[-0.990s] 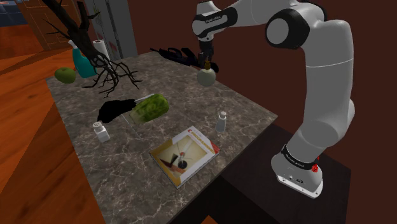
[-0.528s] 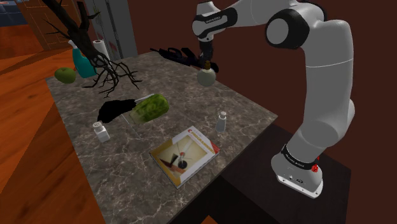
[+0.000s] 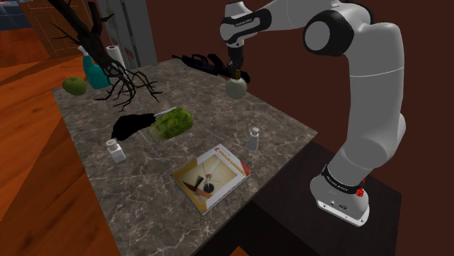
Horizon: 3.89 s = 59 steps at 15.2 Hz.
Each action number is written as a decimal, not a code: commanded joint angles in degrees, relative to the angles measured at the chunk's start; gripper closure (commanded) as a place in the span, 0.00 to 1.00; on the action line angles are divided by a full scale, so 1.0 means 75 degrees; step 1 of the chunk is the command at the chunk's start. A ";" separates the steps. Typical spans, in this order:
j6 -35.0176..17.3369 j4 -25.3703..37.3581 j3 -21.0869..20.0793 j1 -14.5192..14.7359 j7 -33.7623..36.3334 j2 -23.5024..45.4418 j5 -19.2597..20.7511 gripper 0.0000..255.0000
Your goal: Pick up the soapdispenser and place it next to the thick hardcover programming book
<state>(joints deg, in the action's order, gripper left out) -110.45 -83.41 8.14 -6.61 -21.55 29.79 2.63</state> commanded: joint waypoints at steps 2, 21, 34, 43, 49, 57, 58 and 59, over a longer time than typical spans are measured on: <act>0.0085 0.0059 0.0005 -0.0001 -0.0005 -0.0024 0.0006 1.00; 0.1742 0.1214 0.0017 0.0072 -0.0043 -0.0526 0.0045 1.00; 0.1986 -0.1899 -0.0473 0.1103 0.1421 -0.3754 0.0430 1.00; 0.2799 -0.2800 -0.1120 0.1667 0.2551 -0.5355 0.0350 1.00; 0.3248 -0.3081 -0.1543 0.1951 0.3204 -0.6029 0.0178 1.00; 0.2423 -0.4044 -0.1537 0.1955 0.3256 -0.6166 0.0171 1.00; 0.2321 -0.4157 -0.1536 0.1956 0.3263 -0.6176 0.0171 1.00; 0.2218 -0.4267 -0.1536 0.1956 0.3270 -0.6183 0.0171 1.00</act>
<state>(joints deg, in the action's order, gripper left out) -93.02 -114.43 -3.36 8.03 2.86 -16.34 3.93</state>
